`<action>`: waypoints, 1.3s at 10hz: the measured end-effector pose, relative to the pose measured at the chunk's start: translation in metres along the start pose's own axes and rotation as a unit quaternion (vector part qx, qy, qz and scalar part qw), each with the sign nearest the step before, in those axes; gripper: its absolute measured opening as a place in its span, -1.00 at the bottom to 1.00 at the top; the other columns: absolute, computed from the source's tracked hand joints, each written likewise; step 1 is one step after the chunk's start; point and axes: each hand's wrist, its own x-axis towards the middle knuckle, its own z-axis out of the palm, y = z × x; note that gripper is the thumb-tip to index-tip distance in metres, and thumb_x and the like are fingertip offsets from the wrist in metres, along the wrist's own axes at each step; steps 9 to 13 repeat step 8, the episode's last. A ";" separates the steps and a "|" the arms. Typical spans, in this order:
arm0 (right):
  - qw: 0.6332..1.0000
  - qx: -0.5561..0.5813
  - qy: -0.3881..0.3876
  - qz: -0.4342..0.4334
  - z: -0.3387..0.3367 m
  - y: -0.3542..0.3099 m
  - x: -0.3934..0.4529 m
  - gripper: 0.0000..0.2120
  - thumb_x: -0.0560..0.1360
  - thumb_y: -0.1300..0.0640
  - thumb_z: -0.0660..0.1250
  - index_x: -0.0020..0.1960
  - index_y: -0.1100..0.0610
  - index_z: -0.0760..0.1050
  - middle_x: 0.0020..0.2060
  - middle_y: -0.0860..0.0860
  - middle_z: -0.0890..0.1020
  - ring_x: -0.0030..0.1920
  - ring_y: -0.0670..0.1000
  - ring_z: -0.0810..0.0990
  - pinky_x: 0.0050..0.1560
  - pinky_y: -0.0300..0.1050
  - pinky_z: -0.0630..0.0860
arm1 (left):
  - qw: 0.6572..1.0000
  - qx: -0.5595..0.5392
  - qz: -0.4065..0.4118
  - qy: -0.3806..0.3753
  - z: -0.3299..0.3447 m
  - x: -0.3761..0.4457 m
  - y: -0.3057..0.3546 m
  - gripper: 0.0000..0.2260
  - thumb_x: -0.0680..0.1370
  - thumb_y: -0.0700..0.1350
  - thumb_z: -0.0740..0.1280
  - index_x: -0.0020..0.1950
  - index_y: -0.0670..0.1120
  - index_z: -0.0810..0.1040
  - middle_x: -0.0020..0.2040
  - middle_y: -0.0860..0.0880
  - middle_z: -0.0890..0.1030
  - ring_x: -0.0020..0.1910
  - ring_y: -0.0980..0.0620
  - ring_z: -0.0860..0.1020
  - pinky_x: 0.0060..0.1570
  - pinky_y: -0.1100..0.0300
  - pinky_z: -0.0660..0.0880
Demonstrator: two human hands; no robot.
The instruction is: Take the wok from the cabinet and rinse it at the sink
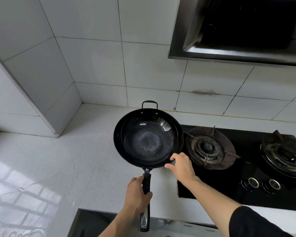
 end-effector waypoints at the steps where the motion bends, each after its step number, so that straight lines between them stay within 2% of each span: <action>1: 1.000 -0.016 0.001 0.003 -0.001 -0.005 0.003 -0.64 0.45 -0.07 0.49 0.13 0.08 0.53 0.05 0.04 0.51 -0.10 0.01 0.51 -0.14 -0.17 0.43 | 1.000 -0.002 -0.009 0.003 -0.002 0.006 0.000 -0.50 0.44 -0.18 0.44 0.36 -0.05 0.42 0.05 0.01 0.46 -0.08 -0.02 0.57 -0.13 0.16 0.63; 3: 0.999 -0.048 -0.010 -0.004 -0.002 -0.006 -0.003 -0.63 0.49 -0.10 0.42 0.21 0.04 0.48 0.10 0.04 0.49 -0.09 0.00 0.54 -0.18 -0.15 0.47 | 1.000 0.005 0.006 0.014 -0.003 0.003 -0.008 -0.50 0.43 -0.13 0.45 0.35 -0.03 0.44 0.04 0.04 0.48 -0.10 0.06 0.57 -0.16 0.24 0.60; 4: 0.999 -0.045 -0.025 -0.013 -0.005 -0.009 -0.007 -0.58 0.53 -0.05 0.38 0.32 0.04 0.42 0.17 0.04 0.48 0.02 0.03 0.56 -0.10 -0.11 0.52 | 0.999 0.026 0.023 0.027 -0.008 0.001 -0.009 -0.49 0.44 -0.07 0.44 0.38 0.01 0.41 0.08 0.07 0.49 -0.05 0.10 0.56 -0.06 0.27 0.56; 5: 0.998 -0.033 -0.045 -0.025 -0.017 -0.013 -0.012 -0.50 0.53 -0.06 0.36 0.41 0.04 0.34 0.23 0.04 0.48 0.16 0.06 0.54 0.00 -0.09 0.51 | 0.995 0.071 0.046 0.054 -0.025 0.007 -0.003 -0.50 0.48 0.03 0.41 0.40 -0.01 0.39 0.25 0.02 0.50 0.15 0.04 0.53 0.15 0.15 0.52; 6: 0.997 -0.023 -0.044 -0.066 -0.034 -0.021 -0.018 -0.48 0.55 -0.10 0.33 0.43 0.05 0.32 0.27 0.03 0.46 0.22 0.04 0.51 0.13 -0.09 0.49 | 0.987 0.113 0.079 0.081 -0.052 0.018 0.011 -0.52 0.52 0.08 0.36 0.40 -0.03 0.40 0.32 0.00 0.48 0.23 -0.01 0.48 0.24 0.11 0.48; 7: 0.993 -0.032 -0.034 -0.108 -0.058 -0.038 -0.030 -0.46 0.55 -0.14 0.30 0.45 0.05 0.32 0.31 0.03 0.44 0.18 0.00 0.52 0.19 -0.07 0.48 | 0.976 0.153 0.113 0.107 -0.082 0.026 0.032 -0.49 0.53 0.13 0.32 0.42 -0.03 0.36 0.36 -0.01 0.45 0.32 -0.03 0.39 0.27 0.08 0.42; 8: 0.988 -0.061 -0.007 -0.142 -0.077 -0.053 -0.041 -0.43 0.55 -0.19 0.27 0.46 0.04 0.30 0.36 0.01 0.40 0.29 0.04 0.44 0.29 0.02 0.41 | 0.957 0.205 0.149 0.144 -0.109 0.030 0.051 -0.42 0.51 0.19 0.30 0.47 0.01 0.27 0.40 -0.01 0.42 0.36 -0.07 0.34 0.30 0.00 0.39; 13: 0.988 -0.061 -0.007 -0.142 -0.077 -0.053 -0.041 -0.43 0.55 -0.19 0.27 0.46 0.04 0.30 0.36 0.01 0.40 0.29 0.04 0.44 0.29 0.02 0.41 | 0.957 0.205 0.149 0.144 -0.109 0.030 0.051 -0.42 0.51 0.19 0.30 0.47 0.01 0.27 0.40 -0.01 0.42 0.36 -0.07 0.34 0.30 0.00 0.39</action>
